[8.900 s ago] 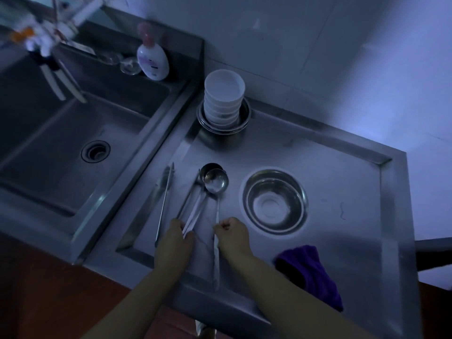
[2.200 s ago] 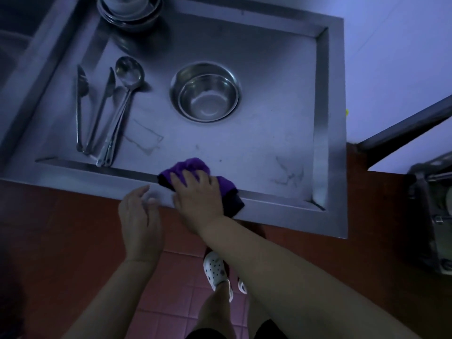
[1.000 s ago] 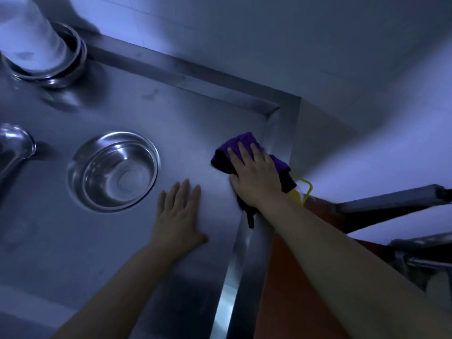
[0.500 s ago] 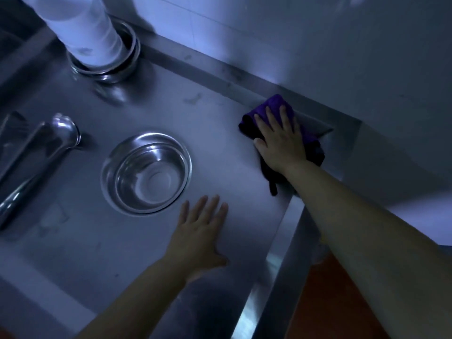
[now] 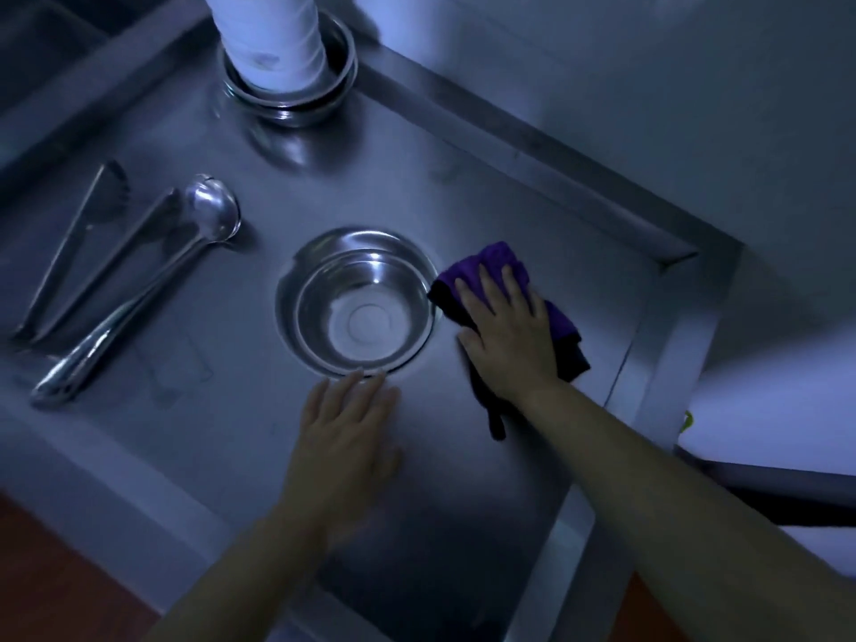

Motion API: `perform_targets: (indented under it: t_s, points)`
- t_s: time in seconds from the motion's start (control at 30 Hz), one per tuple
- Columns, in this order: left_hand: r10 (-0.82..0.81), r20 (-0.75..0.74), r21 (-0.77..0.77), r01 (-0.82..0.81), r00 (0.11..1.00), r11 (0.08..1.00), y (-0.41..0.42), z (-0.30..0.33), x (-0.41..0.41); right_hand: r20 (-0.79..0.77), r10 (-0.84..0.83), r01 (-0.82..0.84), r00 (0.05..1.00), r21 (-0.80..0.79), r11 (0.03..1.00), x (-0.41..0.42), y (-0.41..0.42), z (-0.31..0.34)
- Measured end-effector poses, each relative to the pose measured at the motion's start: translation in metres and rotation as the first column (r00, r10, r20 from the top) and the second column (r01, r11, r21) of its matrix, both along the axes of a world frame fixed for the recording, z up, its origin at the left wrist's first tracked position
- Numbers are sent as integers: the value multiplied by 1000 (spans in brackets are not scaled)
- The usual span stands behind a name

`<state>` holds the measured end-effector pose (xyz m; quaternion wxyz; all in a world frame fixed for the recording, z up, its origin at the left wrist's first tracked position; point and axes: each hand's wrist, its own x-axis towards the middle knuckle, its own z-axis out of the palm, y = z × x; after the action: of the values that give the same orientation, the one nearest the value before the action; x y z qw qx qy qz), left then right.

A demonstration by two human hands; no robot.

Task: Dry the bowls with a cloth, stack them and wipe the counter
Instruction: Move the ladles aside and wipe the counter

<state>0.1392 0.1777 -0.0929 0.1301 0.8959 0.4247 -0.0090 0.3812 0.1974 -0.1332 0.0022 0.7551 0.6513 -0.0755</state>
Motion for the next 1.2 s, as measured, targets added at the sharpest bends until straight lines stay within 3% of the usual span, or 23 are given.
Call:
perform_targets:
  t_s: [0.3, 0.6, 0.73, 0.83, 0.93, 1.07, 1.13, 1.2]
  points:
    - [208, 52, -31, -207, 977, 978, 30, 8, -128, -57, -43, 43, 997, 6, 999, -171, -93, 0]
    - [400, 72, -167, -384, 914, 908, 27, 8, -192, -95, -9, 5, 995, -41, 999, -286, 16, 2]
    - [454, 122, -158, -434, 883, 887, 20, 15, -211, -121, 114, -119, 986, -43, 992, -302, 34, 2]
    - [470, 168, -160, -446, 867, 881, 16, 20, -219, -229, 271, -284, 935, -27, 958, -308, 13, 6]
    - [457, 166, -179, -429, 874, 885, 15, 27, -218, -294, 306, -329, 906, -32, 944, -306, -24, 15]
    - [364, 83, -170, -347, 928, 922, 13, 34, -207, -397, 221, -233, 891, 17, 972, -284, -81, 33]
    - [307, 75, -168, -292, 949, 942, 12, 35, -199, -302, 139, -86, 943, 182, 979, -270, -105, 38]
    - [261, 77, -182, -244, 962, 952, 11, 34, -192, -223, -100, 155, 970, 242, 958, -258, -118, 42]
